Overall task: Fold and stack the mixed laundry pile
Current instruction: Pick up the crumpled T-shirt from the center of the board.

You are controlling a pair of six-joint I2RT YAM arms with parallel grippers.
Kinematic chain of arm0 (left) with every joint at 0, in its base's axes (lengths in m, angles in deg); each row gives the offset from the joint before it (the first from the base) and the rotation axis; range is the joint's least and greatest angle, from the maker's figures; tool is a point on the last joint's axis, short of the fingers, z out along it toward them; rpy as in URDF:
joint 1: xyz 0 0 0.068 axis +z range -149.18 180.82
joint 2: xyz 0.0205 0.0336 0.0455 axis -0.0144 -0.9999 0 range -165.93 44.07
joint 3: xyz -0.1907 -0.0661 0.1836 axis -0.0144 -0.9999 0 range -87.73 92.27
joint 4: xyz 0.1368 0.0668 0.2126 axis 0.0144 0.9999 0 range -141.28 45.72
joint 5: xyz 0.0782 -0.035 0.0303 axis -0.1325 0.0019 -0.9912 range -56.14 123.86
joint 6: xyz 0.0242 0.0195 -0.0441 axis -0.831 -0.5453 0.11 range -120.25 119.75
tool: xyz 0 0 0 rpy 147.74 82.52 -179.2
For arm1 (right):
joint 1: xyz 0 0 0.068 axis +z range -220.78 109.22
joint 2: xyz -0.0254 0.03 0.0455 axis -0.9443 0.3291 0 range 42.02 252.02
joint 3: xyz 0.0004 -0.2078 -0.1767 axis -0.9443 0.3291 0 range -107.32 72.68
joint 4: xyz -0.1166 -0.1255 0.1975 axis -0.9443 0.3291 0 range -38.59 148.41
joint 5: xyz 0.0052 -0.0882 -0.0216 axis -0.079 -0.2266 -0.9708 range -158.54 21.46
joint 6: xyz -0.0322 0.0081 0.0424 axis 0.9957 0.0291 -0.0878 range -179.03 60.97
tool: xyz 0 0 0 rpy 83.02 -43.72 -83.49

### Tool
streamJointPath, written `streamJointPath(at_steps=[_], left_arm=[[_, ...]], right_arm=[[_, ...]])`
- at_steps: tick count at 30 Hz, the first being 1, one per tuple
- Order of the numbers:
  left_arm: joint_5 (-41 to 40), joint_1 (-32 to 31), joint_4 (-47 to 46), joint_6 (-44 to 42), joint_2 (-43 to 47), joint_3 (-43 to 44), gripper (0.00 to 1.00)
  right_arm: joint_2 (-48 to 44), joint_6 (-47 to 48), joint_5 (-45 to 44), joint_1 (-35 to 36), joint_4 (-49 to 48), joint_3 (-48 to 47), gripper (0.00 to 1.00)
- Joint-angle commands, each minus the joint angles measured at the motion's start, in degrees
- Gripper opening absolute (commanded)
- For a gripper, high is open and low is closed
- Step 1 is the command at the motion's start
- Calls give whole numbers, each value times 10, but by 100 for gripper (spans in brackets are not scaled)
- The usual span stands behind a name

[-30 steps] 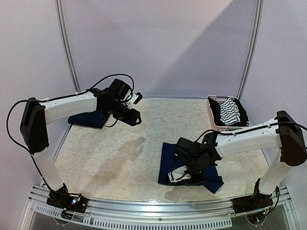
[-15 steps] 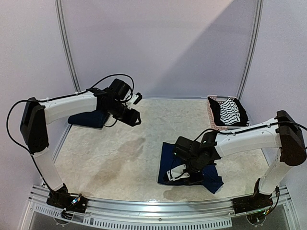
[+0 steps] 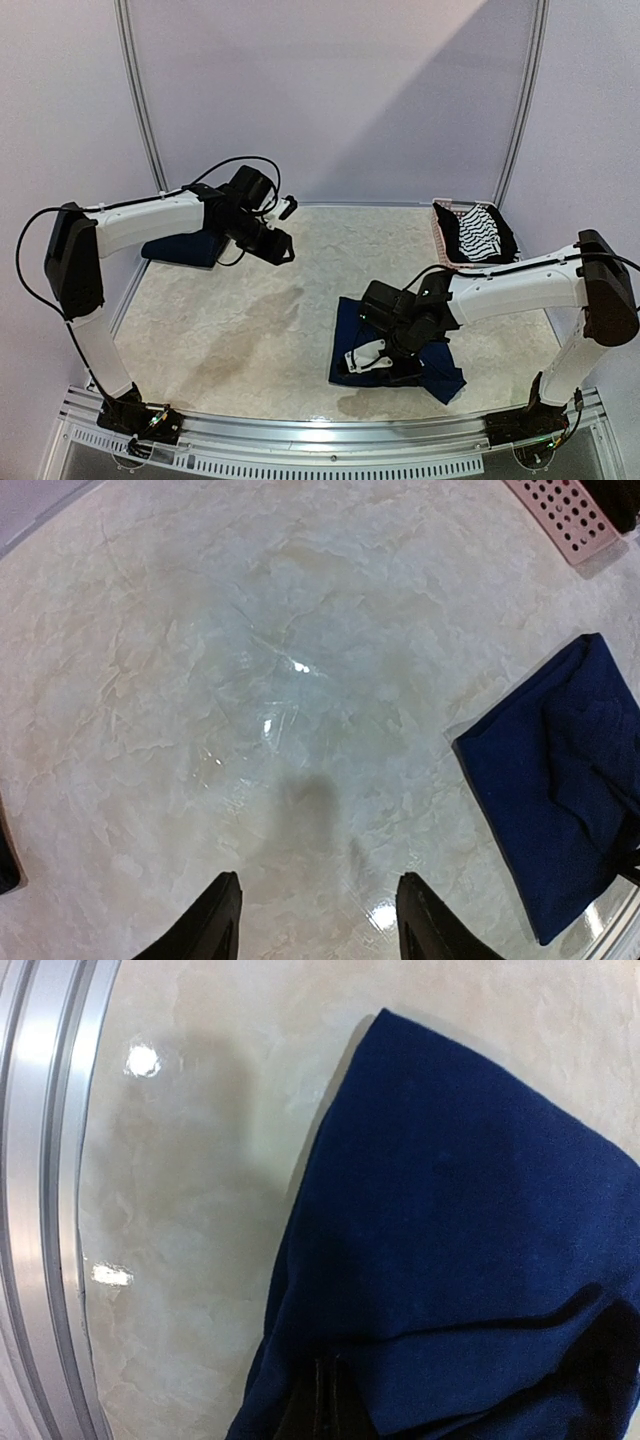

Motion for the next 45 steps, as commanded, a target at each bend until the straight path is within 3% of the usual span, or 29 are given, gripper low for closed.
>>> streamJointPath(at_steps=[1,12,17,21,28,38,42,45], left_arm=[[3,-5,10,-6,-10,14,54],[-7,-5,11,-27,-9,13,54],[44,-15,-4,-43,5,1,54],[72,-67,8,-50,-6,4,55],[-6,-198,41,-20,-94,65,56],[-93,-198,-62,144,-184,78,57],[-104,-182,-88,199,-192,71,56],[-68,-167,-121,222,-195,61,54]], right_arm=[[-27,-9,0,-4,13,-45,0],[-137,-72,-10,-169,27,-275,0],[-188,-102,0,-222,40,-318,0],[-262,-119,26,-271,21,-245,0],[-372,-135,44,-328,-3,-73,0],[-422,-174,84,-375,-22,16,0],[-428,-177,91,-376,-26,31,0],[-430,-179,96,-377,-30,39,0]])
